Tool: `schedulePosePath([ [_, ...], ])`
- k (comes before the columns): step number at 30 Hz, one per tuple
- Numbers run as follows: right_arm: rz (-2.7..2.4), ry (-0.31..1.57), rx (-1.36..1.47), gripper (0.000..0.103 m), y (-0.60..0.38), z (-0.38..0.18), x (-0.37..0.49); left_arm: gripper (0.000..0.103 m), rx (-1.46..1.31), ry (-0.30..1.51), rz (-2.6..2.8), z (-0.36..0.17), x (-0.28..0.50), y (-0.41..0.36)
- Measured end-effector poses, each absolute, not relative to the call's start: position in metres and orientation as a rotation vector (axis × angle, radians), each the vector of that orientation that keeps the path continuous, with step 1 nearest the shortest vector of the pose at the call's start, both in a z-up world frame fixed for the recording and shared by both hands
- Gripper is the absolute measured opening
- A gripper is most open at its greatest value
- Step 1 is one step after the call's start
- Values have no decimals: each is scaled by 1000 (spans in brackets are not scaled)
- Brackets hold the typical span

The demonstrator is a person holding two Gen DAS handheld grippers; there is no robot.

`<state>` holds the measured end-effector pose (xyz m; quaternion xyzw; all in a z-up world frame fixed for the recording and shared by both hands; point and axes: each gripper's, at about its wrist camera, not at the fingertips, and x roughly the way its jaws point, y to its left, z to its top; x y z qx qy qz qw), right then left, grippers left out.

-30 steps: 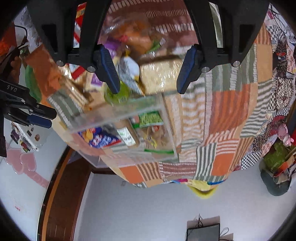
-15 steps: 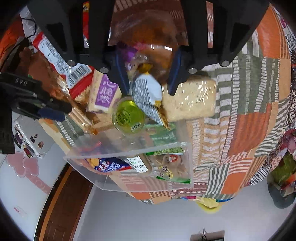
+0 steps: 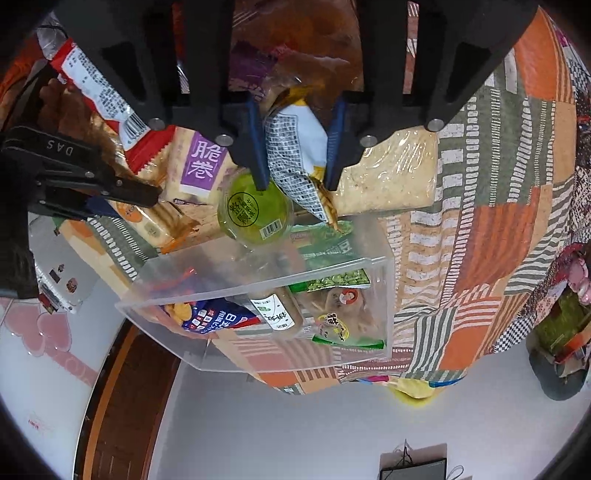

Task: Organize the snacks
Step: 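Grasp a white snack packet with left tool while right tool grasps orange-labelled bread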

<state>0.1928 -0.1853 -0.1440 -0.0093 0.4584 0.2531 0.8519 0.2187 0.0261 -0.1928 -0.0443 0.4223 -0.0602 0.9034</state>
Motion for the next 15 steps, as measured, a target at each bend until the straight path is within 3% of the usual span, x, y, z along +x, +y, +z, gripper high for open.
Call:
schedulePosePath([
  [15, 518, 867, -29, 31, -201, -103, 169, 21, -114, 823, -133, -161, 201, 29],
])
